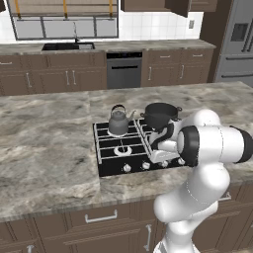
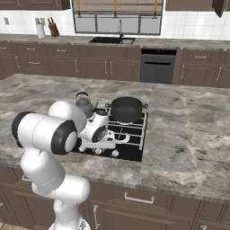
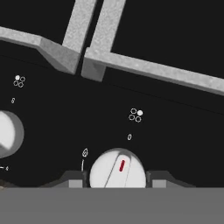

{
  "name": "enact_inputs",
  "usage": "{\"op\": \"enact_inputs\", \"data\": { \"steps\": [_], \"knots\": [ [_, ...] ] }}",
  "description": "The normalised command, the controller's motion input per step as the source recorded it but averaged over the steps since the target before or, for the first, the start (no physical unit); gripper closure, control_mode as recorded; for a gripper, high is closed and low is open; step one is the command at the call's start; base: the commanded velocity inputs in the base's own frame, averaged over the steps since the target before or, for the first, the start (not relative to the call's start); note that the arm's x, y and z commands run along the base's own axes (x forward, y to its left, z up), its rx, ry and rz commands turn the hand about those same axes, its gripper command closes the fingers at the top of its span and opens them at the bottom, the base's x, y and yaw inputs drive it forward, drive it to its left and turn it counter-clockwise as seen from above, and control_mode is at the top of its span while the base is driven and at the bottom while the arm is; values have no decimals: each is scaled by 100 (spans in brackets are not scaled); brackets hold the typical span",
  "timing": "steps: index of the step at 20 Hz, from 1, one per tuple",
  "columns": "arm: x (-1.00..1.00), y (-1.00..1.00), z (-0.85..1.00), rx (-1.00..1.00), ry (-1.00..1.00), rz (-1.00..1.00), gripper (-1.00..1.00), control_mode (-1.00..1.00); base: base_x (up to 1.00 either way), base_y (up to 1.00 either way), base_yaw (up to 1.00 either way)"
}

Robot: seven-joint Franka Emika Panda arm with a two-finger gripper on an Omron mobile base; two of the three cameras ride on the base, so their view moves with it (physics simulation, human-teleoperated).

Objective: Pick the kettle from the cabinet and place it on a stove burner. Then pick the pot from the counter and place it on another stove burner. Finally, turn both burners on.

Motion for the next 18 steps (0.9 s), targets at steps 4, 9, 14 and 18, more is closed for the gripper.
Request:
{"op": "enact_inputs", "data": {
  "steps": [4, 9, 14, 18],
  "knots": [
    [0, 0, -11, 0, 1, 0, 100, -100, 0, 0, 0],
    [1, 0, -26, 0, -1, 13, 100, -100, 0, 0, 0],
    [0, 5, -31, -1, -1, 17, 100, -100, 0, 0, 0],
    [-3, 11, -34, -8, -6, 16, 100, -100, 0, 0, 0]
  ]
}}
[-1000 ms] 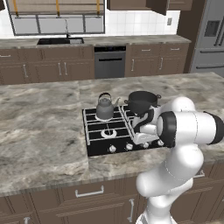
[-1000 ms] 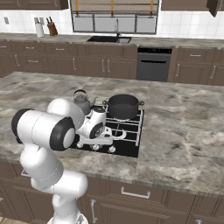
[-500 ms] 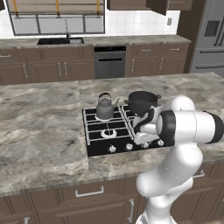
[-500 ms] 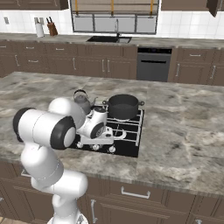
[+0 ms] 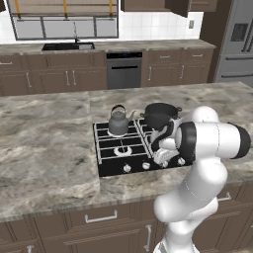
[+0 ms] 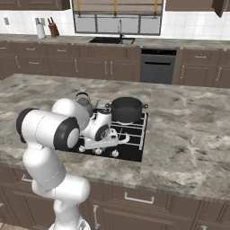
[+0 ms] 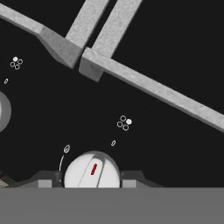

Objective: Pick the kettle from the cabinet and place it on a stove burner. Then pick the pot from the counter and place it on another stove burner. Finally, turn both burners on.

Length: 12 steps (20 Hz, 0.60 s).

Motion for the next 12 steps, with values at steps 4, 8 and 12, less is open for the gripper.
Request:
{"op": "enact_inputs", "data": {
  "steps": [4, 8, 12],
  "knots": [
    [-9, 14, -33, -12, -9, 16, 100, -100, 0, 0, 0],
    [-19, 3, -31, -11, -14, 15, 100, -100, 0, 0, 0],
    [-25, 0, -30, -6, -15, 13, 100, -100, 0, 0, 0]
  ]
}}
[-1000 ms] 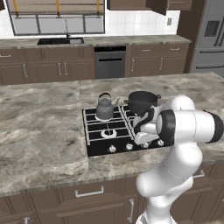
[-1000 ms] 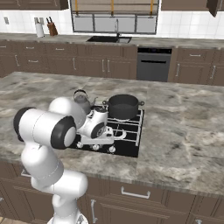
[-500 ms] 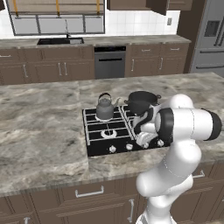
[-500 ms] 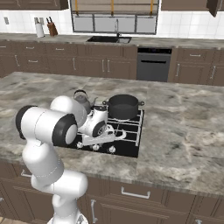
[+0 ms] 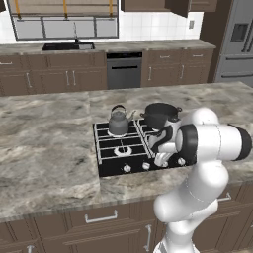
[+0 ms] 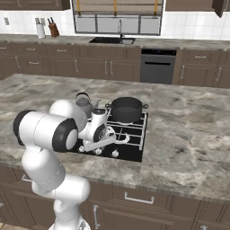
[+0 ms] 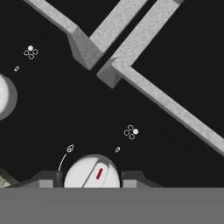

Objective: Pick the kettle from the cabinet and place it on a stove burner. Then pick the pot from the counter and place it on another stove burner. Finally, turn both burners on.

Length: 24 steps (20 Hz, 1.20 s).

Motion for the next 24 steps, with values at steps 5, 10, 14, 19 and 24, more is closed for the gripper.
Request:
{"op": "enact_inputs", "data": {
  "steps": [5, 10, 14, 19, 24],
  "knots": [
    [-13, 0, -33, -1, -12, 13, 100, -100, 0, 0, 0],
    [-3, 0, -42, -3, -15, 17, 100, -100, 0, 0, 0],
    [0, 0, -50, -6, -15, 20, 100, -100, 0, 0, 0],
    [-1, 0, -46, -5, -16, 18, 100, -100, 0, 0, 0],
    [-7, 0, -40, -3, -15, 16, 100, -100, 0, 0, 0]
  ]
}}
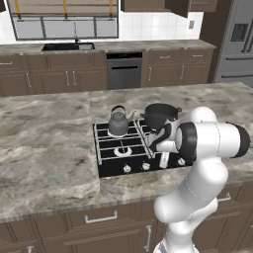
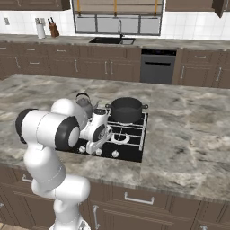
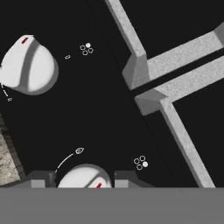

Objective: Pick the kettle from the cabinet and place it on a stove burner. Then pick the pot from the counter and place it on another stove burner. Finally, turn both burners on.

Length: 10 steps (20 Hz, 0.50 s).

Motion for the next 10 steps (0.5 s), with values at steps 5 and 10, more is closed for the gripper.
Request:
{"op": "enact_inputs", "data": {
  "steps": [5, 10],
  "knots": [
    [-4, -4, -38, 0, -22, 19, 100, -100, 0, 0, 0],
    [-11, 0, -29, 0, -20, 16, 100, -100, 0, 0, 0]
  ]
}}
